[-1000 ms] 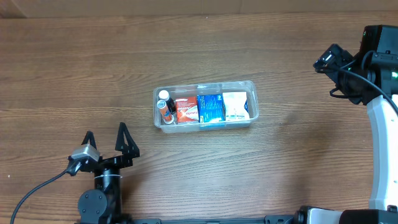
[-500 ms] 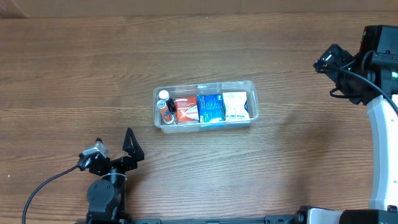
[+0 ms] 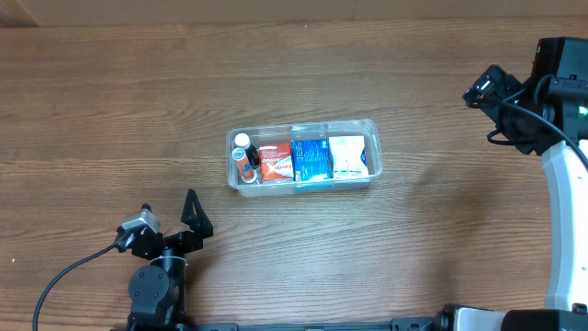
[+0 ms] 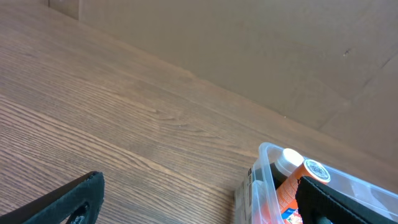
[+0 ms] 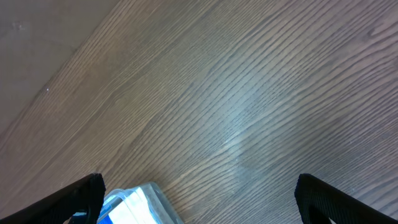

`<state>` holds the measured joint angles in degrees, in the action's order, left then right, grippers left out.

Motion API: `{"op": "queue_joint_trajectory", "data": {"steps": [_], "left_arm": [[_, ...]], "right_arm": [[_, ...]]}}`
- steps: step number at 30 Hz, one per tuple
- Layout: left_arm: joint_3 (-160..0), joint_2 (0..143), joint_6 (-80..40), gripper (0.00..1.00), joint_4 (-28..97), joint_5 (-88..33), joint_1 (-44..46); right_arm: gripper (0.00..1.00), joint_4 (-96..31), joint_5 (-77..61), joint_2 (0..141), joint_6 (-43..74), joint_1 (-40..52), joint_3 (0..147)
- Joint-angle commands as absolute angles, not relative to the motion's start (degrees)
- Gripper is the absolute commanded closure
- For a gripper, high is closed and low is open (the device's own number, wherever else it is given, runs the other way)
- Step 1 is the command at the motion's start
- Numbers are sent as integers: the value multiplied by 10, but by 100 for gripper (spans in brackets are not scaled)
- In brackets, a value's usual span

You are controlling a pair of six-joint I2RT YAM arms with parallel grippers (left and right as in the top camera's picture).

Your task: Pack container

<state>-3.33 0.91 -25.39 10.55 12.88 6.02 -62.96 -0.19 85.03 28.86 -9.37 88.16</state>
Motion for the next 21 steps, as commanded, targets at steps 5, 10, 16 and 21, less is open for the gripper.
{"op": "queue_joint_trajectory", "data": {"steps": [5,10,16,21], "left_arm": [[-34,4,-258,0,107,135,64],[-34,4,-258,0,107,135,64],[-34,4,-258,0,107,135,64],[-34,4,-258,0,107,135,64]], "right_arm": [[0,-608,3,761,176,-80,884],[0,-628,3,596,54,-64,877],[0,-649,-9,442,13,-64,785],[0,-599,-58,412,12,-64,668]]}}
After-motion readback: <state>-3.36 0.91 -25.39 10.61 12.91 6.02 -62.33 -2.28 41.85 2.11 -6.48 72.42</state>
